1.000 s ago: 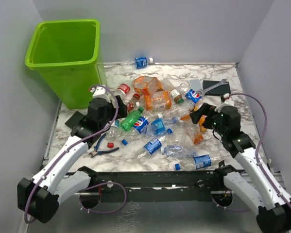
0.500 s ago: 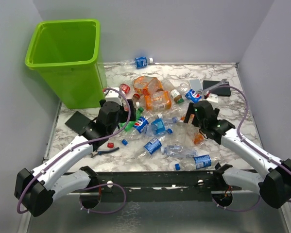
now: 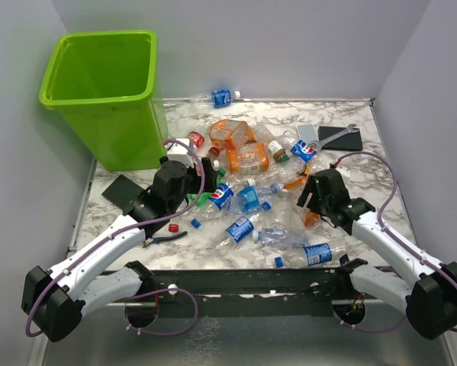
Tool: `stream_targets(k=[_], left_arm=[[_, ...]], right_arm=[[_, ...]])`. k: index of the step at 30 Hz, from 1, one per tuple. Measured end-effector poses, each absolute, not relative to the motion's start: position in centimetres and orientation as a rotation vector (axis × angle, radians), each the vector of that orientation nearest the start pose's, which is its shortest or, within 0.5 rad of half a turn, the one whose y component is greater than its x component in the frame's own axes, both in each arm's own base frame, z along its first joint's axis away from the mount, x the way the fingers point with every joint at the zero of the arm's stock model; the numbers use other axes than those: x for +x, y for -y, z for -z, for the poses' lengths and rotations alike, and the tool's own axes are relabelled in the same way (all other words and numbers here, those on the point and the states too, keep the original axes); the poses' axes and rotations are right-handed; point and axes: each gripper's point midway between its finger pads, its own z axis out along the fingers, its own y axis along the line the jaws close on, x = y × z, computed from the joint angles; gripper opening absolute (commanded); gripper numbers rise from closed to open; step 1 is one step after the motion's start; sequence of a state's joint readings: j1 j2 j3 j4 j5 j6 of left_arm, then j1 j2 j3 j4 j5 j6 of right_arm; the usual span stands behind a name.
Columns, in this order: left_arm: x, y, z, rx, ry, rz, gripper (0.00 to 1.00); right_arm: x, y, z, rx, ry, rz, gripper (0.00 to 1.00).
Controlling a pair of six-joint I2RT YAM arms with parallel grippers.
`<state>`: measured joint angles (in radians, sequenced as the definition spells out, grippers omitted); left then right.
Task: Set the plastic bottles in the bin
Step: Pick up the plastic bottle at the center of the board.
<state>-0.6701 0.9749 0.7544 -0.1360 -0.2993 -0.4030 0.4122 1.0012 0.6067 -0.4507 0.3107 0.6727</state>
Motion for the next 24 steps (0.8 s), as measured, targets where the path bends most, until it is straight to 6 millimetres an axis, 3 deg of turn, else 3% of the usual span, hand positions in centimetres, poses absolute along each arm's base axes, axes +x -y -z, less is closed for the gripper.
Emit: stream_targets(k=[7, 14, 20, 22, 24], left_arm=[[28.7, 19.1, -21.2, 0.085, -1.937, 0.469, 0.99], [28.4, 19.5, -21.2, 0.106, -1.934, 0.489, 0.99], [28.3, 19.9, -21.6, 0.110, -1.920, 0.506, 0.99], [28.3, 19.9, -21.6, 0.104, -1.917, 0.512, 0.99], [28.3, 19.9, -21.7, 0.094, -1.913, 0.520, 0.99]], right_arm=[[25.0, -8.6, -5.9, 0.448, -2.442, -0.127, 0.68], [24.4, -8.9, -4.4, 0.444, -2.500, -0.117, 0.43], [24.5, -9.0, -4.6, 0.441, -2.493, -0.131, 0.29], [24.5, -9.0, -5.5, 0.437, -2.483, -0.137, 0.24], [24.9, -9.1, -7.5, 0.428, -2.445, -0.160, 0.12]])
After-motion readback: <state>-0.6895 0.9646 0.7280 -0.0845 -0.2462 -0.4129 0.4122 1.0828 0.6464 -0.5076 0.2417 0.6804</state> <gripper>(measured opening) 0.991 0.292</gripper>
